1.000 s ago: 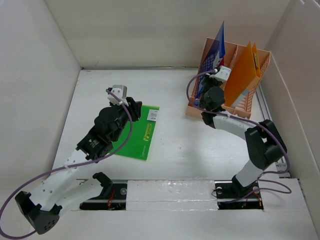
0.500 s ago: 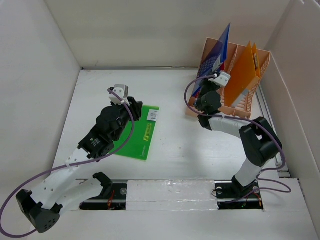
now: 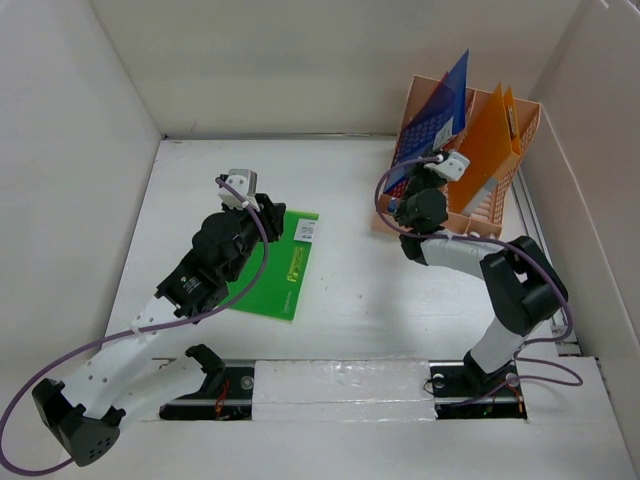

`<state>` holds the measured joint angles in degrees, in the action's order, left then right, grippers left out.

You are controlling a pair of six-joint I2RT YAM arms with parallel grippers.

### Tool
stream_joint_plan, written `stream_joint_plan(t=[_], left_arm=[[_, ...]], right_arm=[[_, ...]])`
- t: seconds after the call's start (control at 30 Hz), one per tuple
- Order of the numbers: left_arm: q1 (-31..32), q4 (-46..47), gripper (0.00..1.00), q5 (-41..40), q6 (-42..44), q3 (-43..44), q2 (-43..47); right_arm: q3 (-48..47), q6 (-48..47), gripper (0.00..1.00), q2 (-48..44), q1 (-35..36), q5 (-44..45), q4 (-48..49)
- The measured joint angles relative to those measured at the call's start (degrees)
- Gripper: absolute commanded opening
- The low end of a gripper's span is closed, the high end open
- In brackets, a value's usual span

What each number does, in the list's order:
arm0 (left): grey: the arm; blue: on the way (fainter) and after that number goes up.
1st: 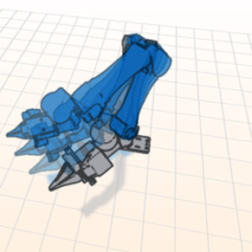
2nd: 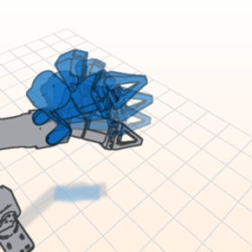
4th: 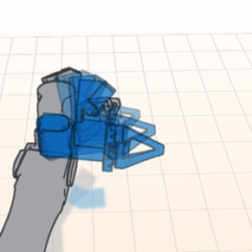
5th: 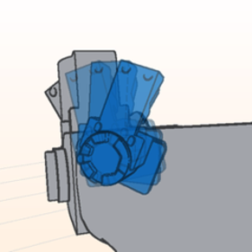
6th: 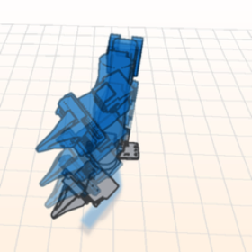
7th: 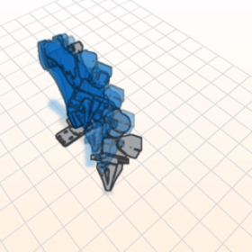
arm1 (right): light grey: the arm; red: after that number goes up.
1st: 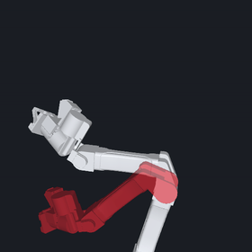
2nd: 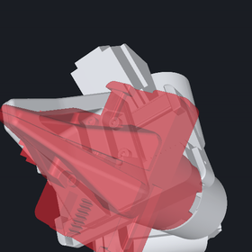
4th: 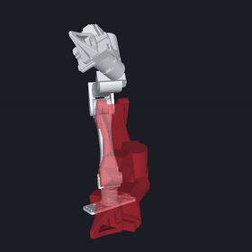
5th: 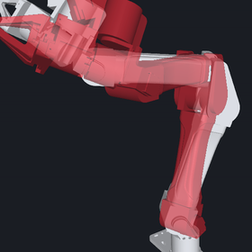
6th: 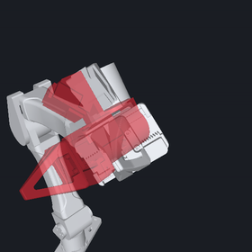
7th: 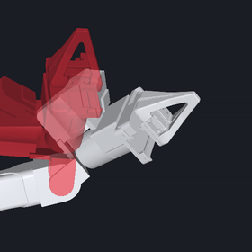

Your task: Organize the desk

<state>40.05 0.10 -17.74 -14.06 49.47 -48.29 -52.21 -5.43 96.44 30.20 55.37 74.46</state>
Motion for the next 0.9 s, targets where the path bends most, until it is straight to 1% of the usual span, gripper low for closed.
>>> stream_joint_plan(t=[0.2, 0.23, 0.5, 0.67, 0.73, 0.77, 0.8, 0.83, 0.87, 0.9], left_arm=[[0.00, 0.04, 0.29, 0.15, 0.00, 0.00, 0.00], [0.00, 0.07, 0.29, 0.13, 0.00, 0.00, 0.02], [0.00, 0.09, 0.29, 0.15, 0.02, 0.00, 0.04], [0.00, 0.09, 0.29, 0.57, 0.00, 0.00, 0.04], [0.00, 0.09, 0.29, 0.66, 0.00, 0.00, 0.04], [0.00, 0.09, 0.29, 0.83, 0.00, 0.00, 0.02], [0.00, 0.09, 0.30, 1.01, 0.00, 0.00, 0.00], [0.00, 0.13, 0.30, 1.14, 0.00, 0.00, -0.04], [0.00, 0.15, 0.30, 1.25, 0.00, 0.00, -0.24], [0.00, 0.28, 0.30, 1.29, 0.00, 0.00, -0.48]], right_arm=[[0.22, -1.66, 0.00, -0.09, -0.22, 0.20, 0.42], [0.31, -3.87, 0.00, 0.13, -0.22, 0.22, 0.39], [0.61, -10.49, 0.00, 4.13, -0.22, -0.76, 0.79], [0.92, -9.94, 0.00, 4.35, -0.13, -1.07, 0.04], [1.36, -7.63, 0.08, 3.61, -0.15, -1.33, -2.62], [1.40, -5.92, 0.13, 3.10, -0.15, -1.40, -4.66], [1.40, -4.11, 0.21, 2.43, -0.17, -1.64, -7.15], [1.40, -2.25, 0.42, 1.66, -0.15, -1.90, -9.68], [1.40, 0.09, 0.50, 0.63, -0.15, -2.34, -12.57], [1.40, 2.25, 0.61, -0.79, -0.17, -3.06, -16.15]])
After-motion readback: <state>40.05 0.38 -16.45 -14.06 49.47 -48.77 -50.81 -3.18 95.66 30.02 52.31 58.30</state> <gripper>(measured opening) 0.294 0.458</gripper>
